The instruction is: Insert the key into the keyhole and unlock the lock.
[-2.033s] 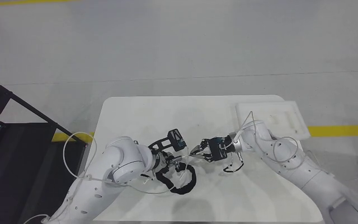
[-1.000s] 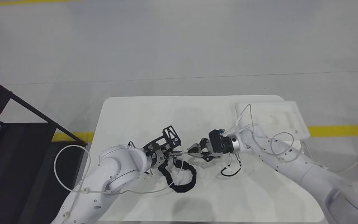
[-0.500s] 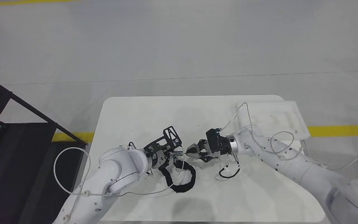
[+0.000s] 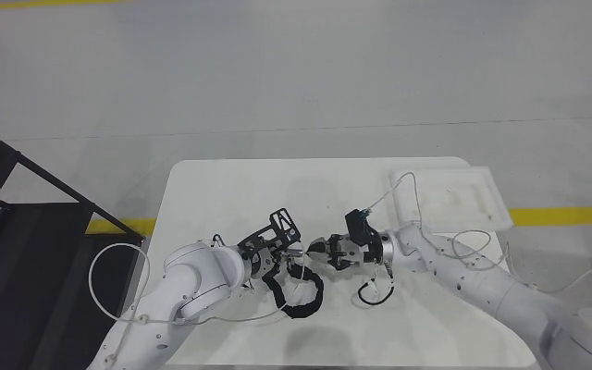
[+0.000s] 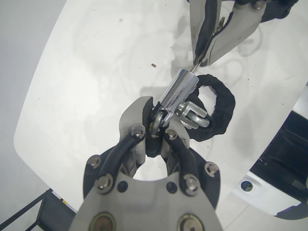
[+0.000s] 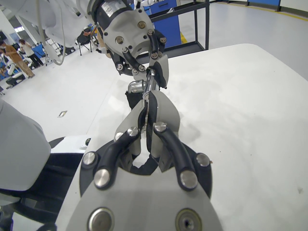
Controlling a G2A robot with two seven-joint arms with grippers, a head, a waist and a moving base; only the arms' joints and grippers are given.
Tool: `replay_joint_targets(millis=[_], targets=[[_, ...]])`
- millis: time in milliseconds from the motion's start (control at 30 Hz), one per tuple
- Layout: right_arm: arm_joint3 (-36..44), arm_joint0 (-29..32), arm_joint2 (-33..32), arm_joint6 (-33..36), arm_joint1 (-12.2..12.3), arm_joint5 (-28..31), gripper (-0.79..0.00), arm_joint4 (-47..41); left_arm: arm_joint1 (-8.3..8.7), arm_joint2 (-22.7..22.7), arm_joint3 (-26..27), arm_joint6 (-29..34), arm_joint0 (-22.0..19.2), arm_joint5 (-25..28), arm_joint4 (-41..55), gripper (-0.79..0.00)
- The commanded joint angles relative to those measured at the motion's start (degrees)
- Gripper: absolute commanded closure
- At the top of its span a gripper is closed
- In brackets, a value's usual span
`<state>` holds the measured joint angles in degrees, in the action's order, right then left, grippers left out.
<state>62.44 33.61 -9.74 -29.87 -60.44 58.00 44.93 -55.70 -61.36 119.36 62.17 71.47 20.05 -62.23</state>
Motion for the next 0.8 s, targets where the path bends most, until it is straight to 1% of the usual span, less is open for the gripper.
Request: replay_joint_targets(millis=[0,100,367,567,767], targets=[[0.22,0.33,0.00,3.03,0.13,0.00,0.000,-4.44,0.00,0.00,0.00,0.00,0.00,0.00,0.00,0.000],[0.84,1.04,0.00,8.12,0.22,0.00,0.000,-12.13,0.00,0.00,0.00,0.00,0.00,0.00,0.00,0.000],[2.27,1.40,0.00,24.84,0.33,0.00,0.000,-31.42,0.00,0.00,0.00,0.00,0.00,0.00,0.00,0.000],[3.68,2.08,-0.07,33.13,0.70,0.00,0.000,-44.41,0.00,0.00,0.00,0.00,0.00,0.00,0.00,0.000],[2.10,4.27,-1.56,43.57,1.10,0.00,0.000,-59.48,0.00,0.00,0.00,0.00,0.00,0.00,0.00,0.000]])
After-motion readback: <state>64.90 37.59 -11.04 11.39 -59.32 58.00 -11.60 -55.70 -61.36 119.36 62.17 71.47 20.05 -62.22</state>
